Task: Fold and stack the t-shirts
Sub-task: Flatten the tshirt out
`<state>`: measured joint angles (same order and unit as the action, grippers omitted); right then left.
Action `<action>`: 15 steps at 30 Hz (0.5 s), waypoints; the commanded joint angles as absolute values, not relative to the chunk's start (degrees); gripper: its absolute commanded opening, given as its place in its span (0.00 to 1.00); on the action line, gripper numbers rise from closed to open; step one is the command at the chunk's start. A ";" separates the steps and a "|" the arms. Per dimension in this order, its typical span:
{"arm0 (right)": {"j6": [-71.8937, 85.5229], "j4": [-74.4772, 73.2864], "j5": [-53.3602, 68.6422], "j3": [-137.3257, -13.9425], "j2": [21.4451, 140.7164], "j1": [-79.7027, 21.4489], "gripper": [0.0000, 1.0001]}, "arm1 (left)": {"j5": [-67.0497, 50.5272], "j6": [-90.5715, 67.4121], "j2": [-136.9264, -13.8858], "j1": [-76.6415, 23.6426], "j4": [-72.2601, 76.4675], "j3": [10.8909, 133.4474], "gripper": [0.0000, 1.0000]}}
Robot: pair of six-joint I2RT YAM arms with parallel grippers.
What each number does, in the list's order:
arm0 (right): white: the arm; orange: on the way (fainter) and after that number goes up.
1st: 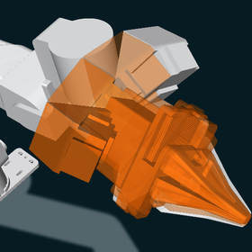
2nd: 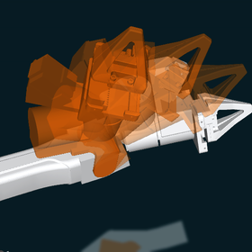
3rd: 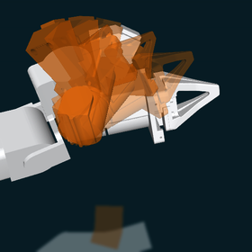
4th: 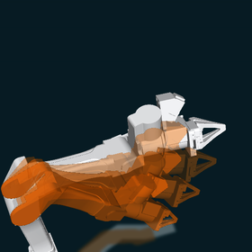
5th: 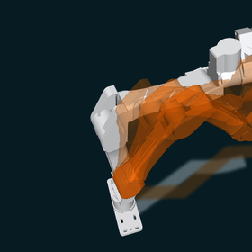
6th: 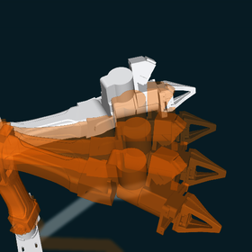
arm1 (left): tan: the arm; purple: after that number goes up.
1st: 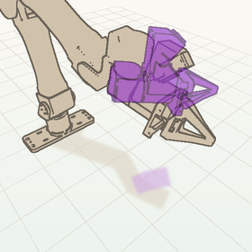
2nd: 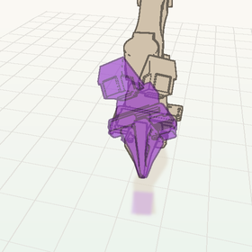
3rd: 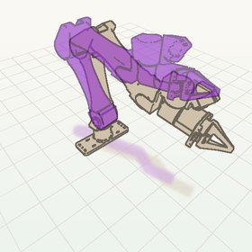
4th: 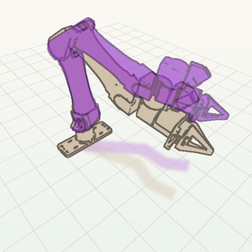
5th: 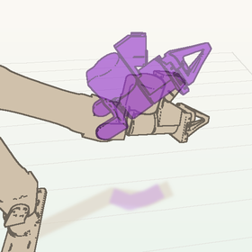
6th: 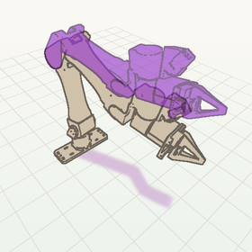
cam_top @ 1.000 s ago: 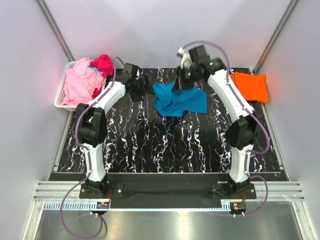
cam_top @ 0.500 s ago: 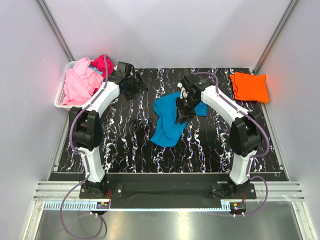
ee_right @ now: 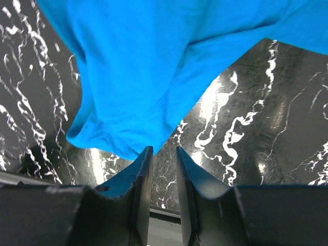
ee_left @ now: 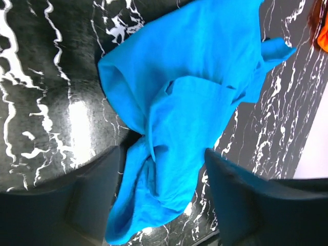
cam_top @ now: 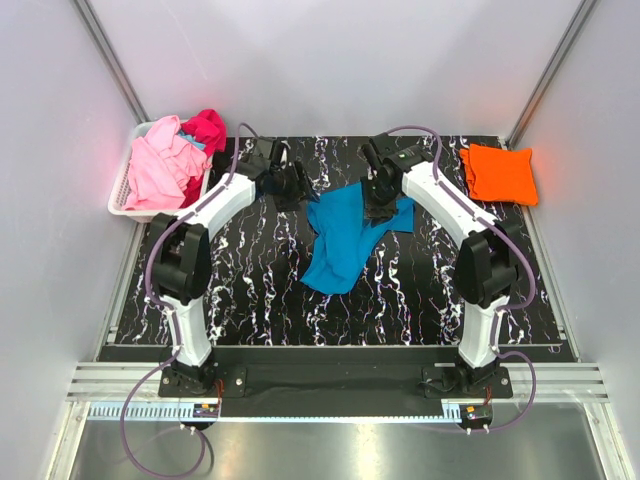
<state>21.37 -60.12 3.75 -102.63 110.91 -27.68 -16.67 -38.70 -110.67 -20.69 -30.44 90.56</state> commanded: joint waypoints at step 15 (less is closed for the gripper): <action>24.43 -58.89 3.16 -100.11 107.93 -21.89 0.29 | -18.46 -36.83 -120.06 -21.27 -21.01 97.21 0.47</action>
<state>23.51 -59.70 3.57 -100.07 111.18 -22.68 -17.67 -37.98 -119.15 -20.64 -23.73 94.19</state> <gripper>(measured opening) 0.290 0.480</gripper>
